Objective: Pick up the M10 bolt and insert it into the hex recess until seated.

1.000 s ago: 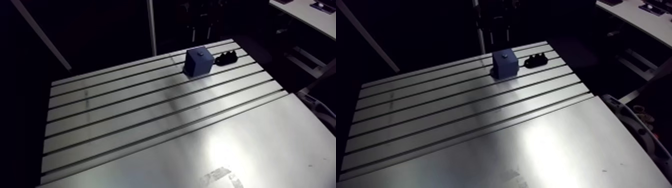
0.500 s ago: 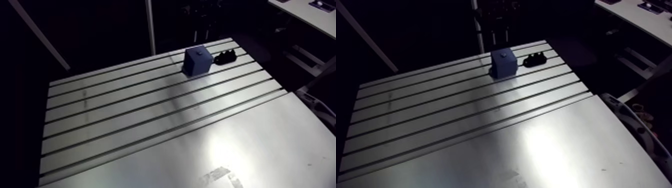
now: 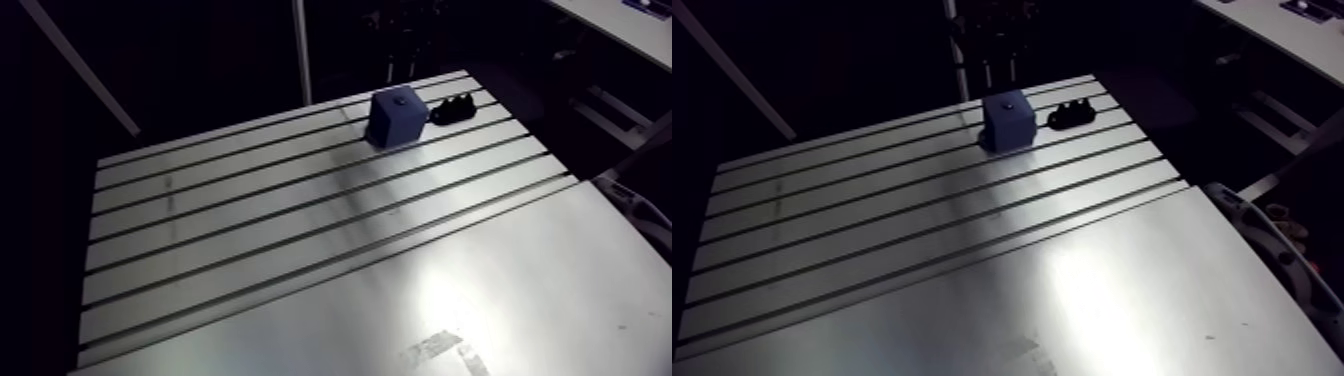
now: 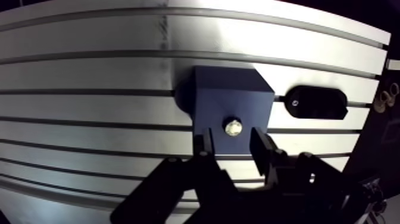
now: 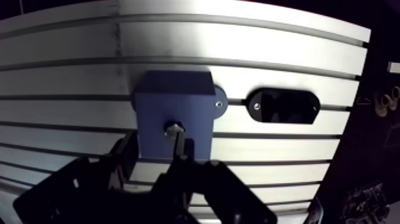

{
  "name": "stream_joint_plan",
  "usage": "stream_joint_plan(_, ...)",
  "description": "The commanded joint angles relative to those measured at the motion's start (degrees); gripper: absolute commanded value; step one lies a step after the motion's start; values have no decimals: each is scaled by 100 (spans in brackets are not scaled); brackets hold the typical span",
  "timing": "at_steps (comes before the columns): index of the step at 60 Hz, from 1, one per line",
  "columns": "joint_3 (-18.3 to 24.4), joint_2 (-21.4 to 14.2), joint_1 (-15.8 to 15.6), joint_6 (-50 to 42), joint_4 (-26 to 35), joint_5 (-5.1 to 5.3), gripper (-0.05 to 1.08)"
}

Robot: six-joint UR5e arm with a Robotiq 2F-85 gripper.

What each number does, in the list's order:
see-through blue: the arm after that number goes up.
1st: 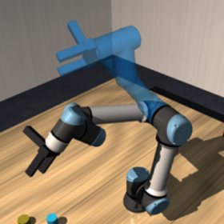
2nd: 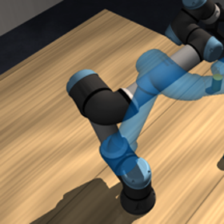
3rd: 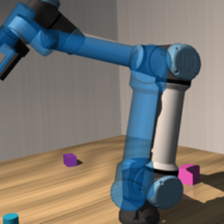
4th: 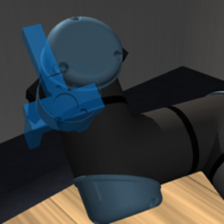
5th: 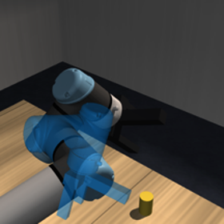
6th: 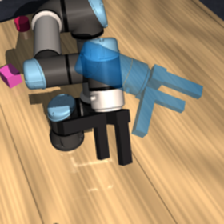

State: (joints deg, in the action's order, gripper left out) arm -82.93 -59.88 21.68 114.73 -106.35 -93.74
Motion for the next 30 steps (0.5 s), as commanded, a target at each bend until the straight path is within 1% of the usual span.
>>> stream_joint_plan(1, -52, 8, 3, -76, -98, 19, 55)
stream_joint_plan(30, -160, 25, 143, -140, -211, 19, 57)
